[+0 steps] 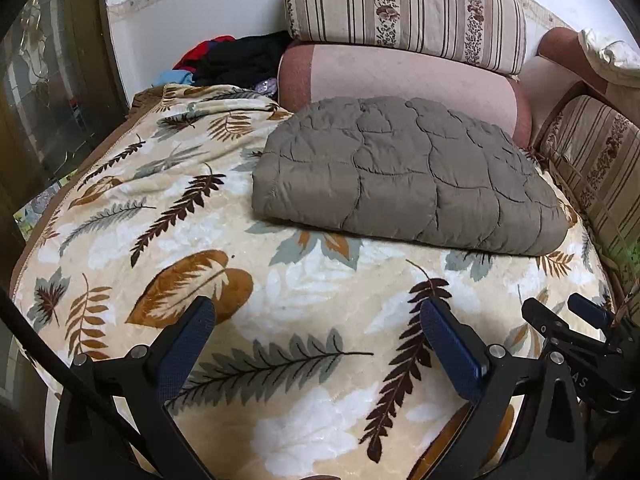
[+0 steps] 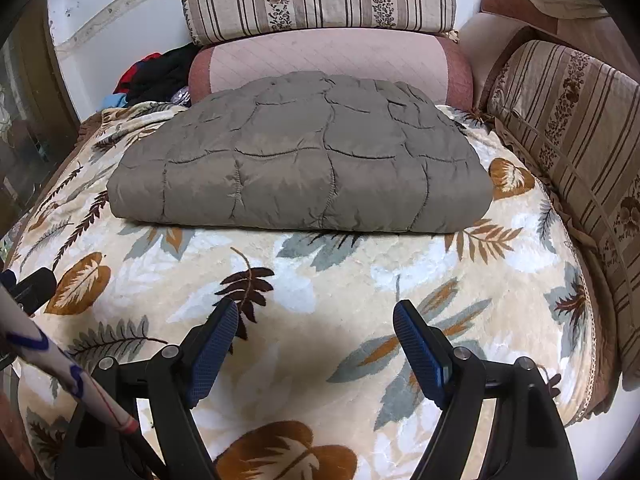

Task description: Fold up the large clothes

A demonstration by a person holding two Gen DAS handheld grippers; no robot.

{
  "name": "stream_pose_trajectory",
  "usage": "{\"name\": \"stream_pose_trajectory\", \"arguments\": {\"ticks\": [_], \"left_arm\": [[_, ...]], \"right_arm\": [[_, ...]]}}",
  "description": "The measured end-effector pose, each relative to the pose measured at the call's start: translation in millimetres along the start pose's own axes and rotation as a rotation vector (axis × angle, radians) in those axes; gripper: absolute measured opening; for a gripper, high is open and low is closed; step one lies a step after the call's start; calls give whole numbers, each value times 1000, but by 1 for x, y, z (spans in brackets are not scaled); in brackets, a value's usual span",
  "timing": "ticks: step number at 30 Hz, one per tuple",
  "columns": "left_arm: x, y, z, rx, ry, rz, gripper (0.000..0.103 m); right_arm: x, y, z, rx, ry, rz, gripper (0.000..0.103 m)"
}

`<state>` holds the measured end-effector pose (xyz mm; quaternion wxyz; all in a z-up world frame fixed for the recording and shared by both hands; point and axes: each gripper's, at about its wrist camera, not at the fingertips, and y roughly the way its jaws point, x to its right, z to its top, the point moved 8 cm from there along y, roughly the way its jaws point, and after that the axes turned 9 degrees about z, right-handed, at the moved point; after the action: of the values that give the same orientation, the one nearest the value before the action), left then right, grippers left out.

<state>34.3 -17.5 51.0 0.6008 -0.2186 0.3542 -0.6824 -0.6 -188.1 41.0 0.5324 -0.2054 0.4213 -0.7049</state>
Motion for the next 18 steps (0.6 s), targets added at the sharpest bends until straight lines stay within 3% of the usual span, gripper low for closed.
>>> {"name": "stream_pose_trajectory", "arguments": {"ticks": [18], "left_arm": [[12,7,-9,-28,33,-12,102]], "right_arm": [[5,5,-3,-4,-14,-28,84]]}}
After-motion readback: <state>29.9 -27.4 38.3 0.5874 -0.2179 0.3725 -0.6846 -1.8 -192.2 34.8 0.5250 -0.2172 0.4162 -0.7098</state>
